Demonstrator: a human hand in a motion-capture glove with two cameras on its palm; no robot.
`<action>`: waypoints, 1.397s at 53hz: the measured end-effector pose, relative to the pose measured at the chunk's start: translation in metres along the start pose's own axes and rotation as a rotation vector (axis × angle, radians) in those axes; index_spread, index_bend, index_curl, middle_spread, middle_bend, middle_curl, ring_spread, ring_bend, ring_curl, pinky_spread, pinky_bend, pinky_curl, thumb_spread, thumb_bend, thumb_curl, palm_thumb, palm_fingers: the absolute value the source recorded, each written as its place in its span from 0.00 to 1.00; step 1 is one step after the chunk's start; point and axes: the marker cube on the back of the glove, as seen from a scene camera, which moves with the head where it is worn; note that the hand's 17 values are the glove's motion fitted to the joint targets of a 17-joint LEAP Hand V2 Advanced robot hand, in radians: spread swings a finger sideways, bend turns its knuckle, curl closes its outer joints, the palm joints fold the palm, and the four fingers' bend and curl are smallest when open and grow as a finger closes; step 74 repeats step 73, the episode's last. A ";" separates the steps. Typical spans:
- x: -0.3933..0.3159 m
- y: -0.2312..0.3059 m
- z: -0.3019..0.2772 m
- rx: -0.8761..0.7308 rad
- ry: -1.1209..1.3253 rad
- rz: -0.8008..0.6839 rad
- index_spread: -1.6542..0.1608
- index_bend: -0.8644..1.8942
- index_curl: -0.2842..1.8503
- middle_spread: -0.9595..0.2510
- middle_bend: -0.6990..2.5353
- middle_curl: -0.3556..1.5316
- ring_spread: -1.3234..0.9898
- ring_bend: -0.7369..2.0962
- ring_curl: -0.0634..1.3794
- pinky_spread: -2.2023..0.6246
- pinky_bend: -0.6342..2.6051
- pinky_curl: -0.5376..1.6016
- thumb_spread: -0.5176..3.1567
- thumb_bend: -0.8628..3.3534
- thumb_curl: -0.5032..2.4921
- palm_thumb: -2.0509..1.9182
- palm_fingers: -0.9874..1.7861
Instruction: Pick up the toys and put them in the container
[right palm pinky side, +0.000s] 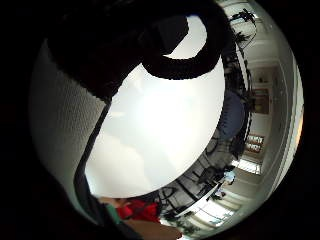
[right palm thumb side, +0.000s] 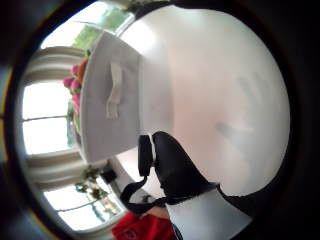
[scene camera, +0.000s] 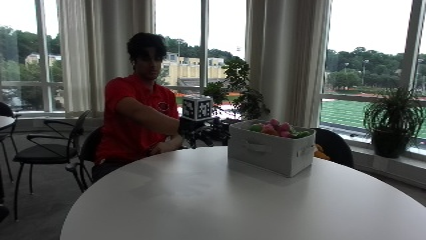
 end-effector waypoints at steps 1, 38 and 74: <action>0.002 0.004 -0.001 -0.016 -0.007 -0.046 0.70 0.36 0.25 0.73 0.26 0.32 0.57 0.36 0.27 0.82 0.55 0.39 0.45 0.20 0.28 0.51 0.30; 0.061 0.028 0.006 -0.021 -0.091 -0.064 0.69 0.37 0.25 0.72 0.25 0.30 0.57 0.35 0.28 0.82 0.53 0.39 0.45 0.20 0.27 0.51 0.31; 0.059 0.039 0.007 -0.049 -0.118 -0.080 0.69 0.37 0.25 0.72 0.25 0.29 0.57 0.35 0.29 0.82 0.52 0.39 0.45 0.20 0.26 0.51 0.30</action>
